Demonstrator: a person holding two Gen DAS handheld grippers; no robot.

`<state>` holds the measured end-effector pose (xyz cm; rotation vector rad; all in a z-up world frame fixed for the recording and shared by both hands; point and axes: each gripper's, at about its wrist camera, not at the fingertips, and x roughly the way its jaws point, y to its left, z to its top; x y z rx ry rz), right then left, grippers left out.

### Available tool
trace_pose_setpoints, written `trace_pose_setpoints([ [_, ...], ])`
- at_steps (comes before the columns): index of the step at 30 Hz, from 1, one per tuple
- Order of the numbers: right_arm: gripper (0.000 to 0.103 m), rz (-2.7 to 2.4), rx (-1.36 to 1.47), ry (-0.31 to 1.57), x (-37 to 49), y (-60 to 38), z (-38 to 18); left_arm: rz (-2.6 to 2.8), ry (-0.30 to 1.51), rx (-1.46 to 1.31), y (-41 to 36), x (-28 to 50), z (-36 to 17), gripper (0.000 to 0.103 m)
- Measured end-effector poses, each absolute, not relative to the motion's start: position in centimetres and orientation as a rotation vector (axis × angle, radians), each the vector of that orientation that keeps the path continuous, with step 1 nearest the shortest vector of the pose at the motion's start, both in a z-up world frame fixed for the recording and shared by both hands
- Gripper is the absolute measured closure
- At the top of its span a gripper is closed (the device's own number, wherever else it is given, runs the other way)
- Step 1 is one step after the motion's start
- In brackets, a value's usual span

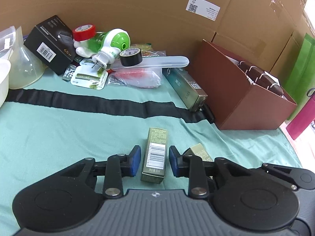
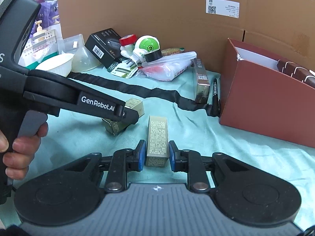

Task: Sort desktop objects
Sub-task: 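Carry both small boxes into the red shoebox and open both grippers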

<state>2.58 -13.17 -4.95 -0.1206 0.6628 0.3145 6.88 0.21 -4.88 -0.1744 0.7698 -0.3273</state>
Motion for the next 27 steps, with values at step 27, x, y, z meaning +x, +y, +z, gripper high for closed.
trace_pose_setpoints([
  [27, 0.081, 0.367, -0.085, 0.647, 2.6, -14.0, -4.5, -0.339, 0.733, -0.029, -2.2, 5.4, -3.6, 0.08],
])
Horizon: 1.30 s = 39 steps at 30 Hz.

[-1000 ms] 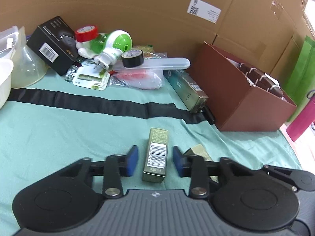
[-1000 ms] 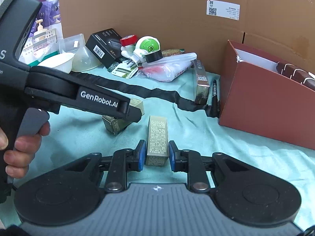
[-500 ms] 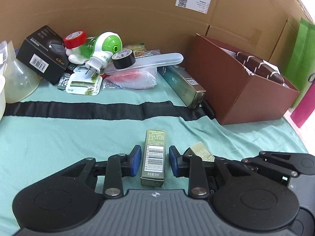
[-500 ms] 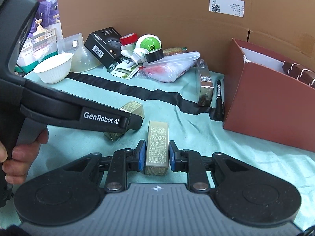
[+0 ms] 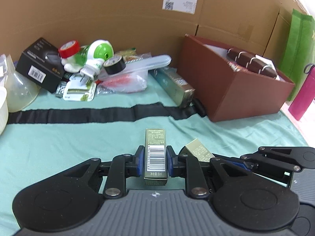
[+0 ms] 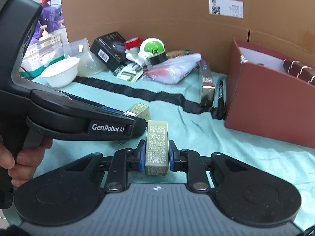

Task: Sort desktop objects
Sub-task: 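Carry both small boxes into the red shoebox and open both grippers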

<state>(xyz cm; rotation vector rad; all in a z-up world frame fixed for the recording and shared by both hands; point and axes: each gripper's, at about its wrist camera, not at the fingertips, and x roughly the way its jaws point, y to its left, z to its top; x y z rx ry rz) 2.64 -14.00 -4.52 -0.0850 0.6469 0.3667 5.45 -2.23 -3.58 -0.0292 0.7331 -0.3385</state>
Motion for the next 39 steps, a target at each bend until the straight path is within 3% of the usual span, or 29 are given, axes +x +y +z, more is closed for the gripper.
trace_pose_setpoints([
  [22, 0.081, 0.183, -0.058, 0.351, 3.2, -23.5, 4.9, -0.539, 0.514, -0.121, -10.0, 8.2, 6.1, 0.08],
  [39, 0.081, 0.062, -0.165, 0.469, 14.7, -27.4, 1.9, -0.553, 0.616, -0.127, -14.6, 17.4, 3.0, 0.08],
])
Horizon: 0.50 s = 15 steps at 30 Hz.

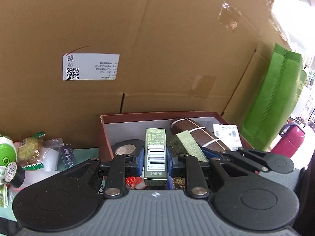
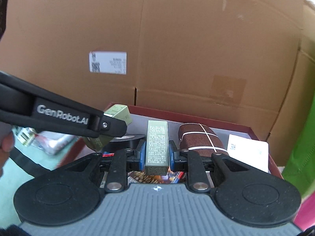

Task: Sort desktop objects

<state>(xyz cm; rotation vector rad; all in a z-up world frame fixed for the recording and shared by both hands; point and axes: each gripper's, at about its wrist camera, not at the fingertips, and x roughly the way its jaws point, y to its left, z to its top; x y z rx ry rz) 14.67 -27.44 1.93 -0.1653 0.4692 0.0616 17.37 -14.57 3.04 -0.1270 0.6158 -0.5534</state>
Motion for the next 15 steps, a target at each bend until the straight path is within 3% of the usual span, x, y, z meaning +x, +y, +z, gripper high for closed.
trace_pose_setpoints([
  [2, 0.081, 0.068, -0.204, 0.475, 15.7, -27.2, 1.5, -0.551, 0.613, -0.122, -14.5, 17.8, 2.9, 0.08],
  [4, 0.081, 0.07, -0.23, 0.467, 16.5, -27.0, 1.2, -0.539, 0.585, -0.13, -14.3, 18.0, 3.0, 0.069],
  [5, 0.08, 0.072, -0.24, 0.459, 16.7, -26.9, 1.1, -0.533, 0.572, -0.137, -14.1, 17.9, 3.0, 0.045],
  [6, 0.076, 0.073, -0.25, 0.457, 16.8, -26.9, 1.1, -0.523, 0.557, -0.145, -13.9, 17.8, 3.2, 0.028],
  [7, 0.07, 0.071, -0.259, 0.457, 16.9, -26.9, 1.1, -0.516, 0.537, -0.152, -13.6, 17.5, 3.3, 0.027],
  [8, 0.053, 0.068, -0.265, 0.452, 16.7, -27.0, 1.1, -0.525, 0.516, -0.156, -13.4, 17.2, 3.4, 0.026],
  [11, 0.048, 0.058, -0.274, 0.417, 15.5, -27.2, 1.2, -0.548, 0.492, -0.17, -12.8, 16.7, 3.8, 0.015],
  [13, 0.039, 0.052, -0.265, 0.406, 14.5, -27.4, 1.5, -0.533, 0.477, -0.183, -12.6, 16.4, 4.0, 0.008],
  [15, 0.016, 0.043, -0.249, 0.388, 13.4, -27.6, 1.7, -0.527, 0.462, -0.177, -12.5, 15.8, 4.1, 0.006],
])
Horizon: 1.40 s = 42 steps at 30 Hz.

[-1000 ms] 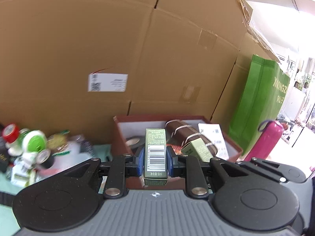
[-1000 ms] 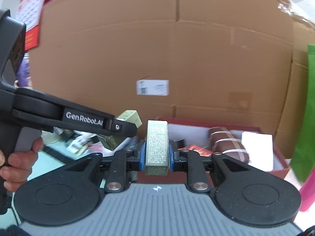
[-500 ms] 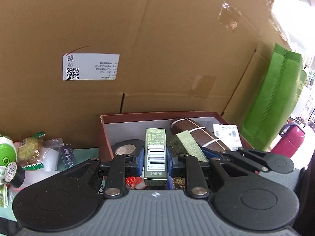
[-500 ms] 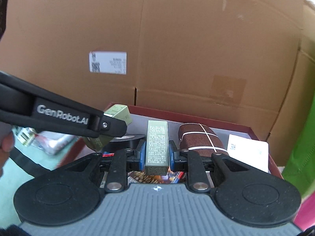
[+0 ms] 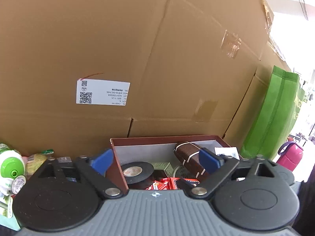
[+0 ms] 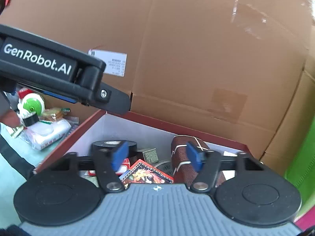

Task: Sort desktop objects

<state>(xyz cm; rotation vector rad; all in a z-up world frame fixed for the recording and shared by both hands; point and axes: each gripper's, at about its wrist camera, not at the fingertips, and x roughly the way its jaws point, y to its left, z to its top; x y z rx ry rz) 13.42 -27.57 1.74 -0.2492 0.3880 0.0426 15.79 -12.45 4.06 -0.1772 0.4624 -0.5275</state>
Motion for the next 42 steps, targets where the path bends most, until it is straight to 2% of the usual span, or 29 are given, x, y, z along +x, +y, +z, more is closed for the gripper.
trace_pose_setpoints([
  [5, 0.01, 0.013, -0.242, 0.34, 10.6, -27.8, 2.4, -0.516, 0.475, -0.159, -12.9, 14.8, 4.0, 0.005],
  [11, 0.01, -0.018, -0.226, 0.336, 8.5, -27.8, 3.1, -0.483, 0.524, -0.177, -12.8, 13.0, 3.9, 0.004],
  [14, 0.009, -0.038, -0.211, 0.337, 6.7, -28.1, 3.3, -0.461, 0.534, -0.166, -13.0, 11.6, 3.8, 0.0],
  [20, 0.008, -0.068, -0.202, 0.35, 3.0, -28.4, 3.6, -0.447, 0.539, -0.155, -13.4, 8.7, 3.3, 0.0],
  [22, 0.001, -0.075, -0.203, 0.36, 1.8, -28.4, 3.5, -0.444, 0.55, -0.156, -13.5, 7.7, 3.1, 0.0],
  [42, 0.002, -0.169, -0.139, 0.44, -4.1, -29.5, 1.6, -0.366, 0.591, -0.005, -15.8, 1.4, 0.7, 0.0],
])
